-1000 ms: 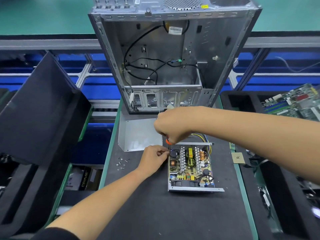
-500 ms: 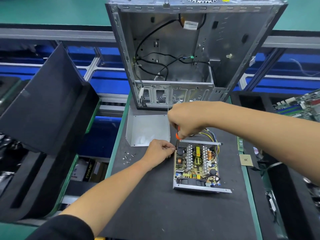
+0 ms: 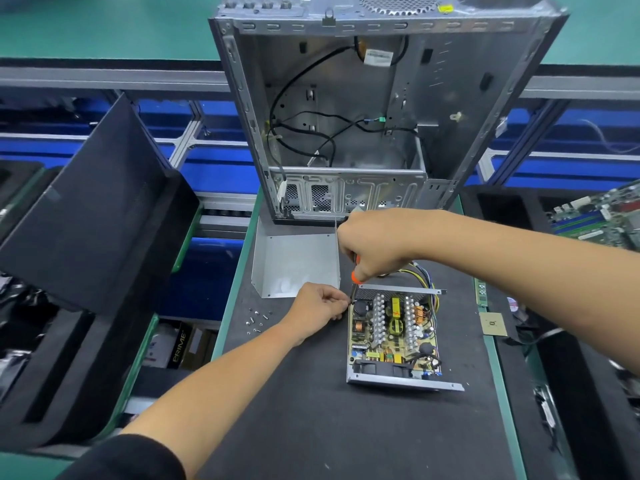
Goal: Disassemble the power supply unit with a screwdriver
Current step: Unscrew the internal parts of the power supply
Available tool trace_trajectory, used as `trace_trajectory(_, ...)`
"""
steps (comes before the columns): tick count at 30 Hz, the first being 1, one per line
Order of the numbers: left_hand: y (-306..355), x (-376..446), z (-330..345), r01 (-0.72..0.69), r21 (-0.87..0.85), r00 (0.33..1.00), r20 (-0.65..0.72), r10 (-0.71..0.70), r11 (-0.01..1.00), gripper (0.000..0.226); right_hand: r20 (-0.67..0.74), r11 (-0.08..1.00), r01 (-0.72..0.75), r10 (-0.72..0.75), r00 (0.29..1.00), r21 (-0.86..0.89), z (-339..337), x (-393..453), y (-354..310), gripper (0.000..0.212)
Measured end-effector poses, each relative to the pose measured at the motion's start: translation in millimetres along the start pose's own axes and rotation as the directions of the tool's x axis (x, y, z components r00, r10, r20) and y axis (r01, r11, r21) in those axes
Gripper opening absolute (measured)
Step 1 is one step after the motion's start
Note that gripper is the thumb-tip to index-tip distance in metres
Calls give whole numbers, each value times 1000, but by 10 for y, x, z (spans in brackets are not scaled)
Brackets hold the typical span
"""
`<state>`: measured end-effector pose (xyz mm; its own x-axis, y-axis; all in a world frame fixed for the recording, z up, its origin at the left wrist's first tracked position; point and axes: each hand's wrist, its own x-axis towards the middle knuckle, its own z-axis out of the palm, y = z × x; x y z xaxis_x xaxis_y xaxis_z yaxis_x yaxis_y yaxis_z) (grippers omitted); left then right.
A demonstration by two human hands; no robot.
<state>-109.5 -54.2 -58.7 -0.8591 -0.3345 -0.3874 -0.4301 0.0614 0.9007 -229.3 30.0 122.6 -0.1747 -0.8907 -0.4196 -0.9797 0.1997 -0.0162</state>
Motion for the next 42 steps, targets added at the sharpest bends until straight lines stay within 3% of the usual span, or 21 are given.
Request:
trace_trajectory(9, -20, -1, 4, -6, 7, 1000, -1, 6, 1000, 4, -6, 998, 39, -39, 999, -43, -12, 11, -111, 45)
trace_trajectory(26, -9, -6, 14, -8, 22, 1000, 3, 8, 1000, 5, -4, 1000, 5, -5, 1000, 11, 12, -2, -36, 31)
trace_trajectory(42, -5, -3, 12, -12, 20, 1000, 9, 11, 1000, 5, -9, 1000, -2, 2, 1000, -4, 8, -42, -73, 42)
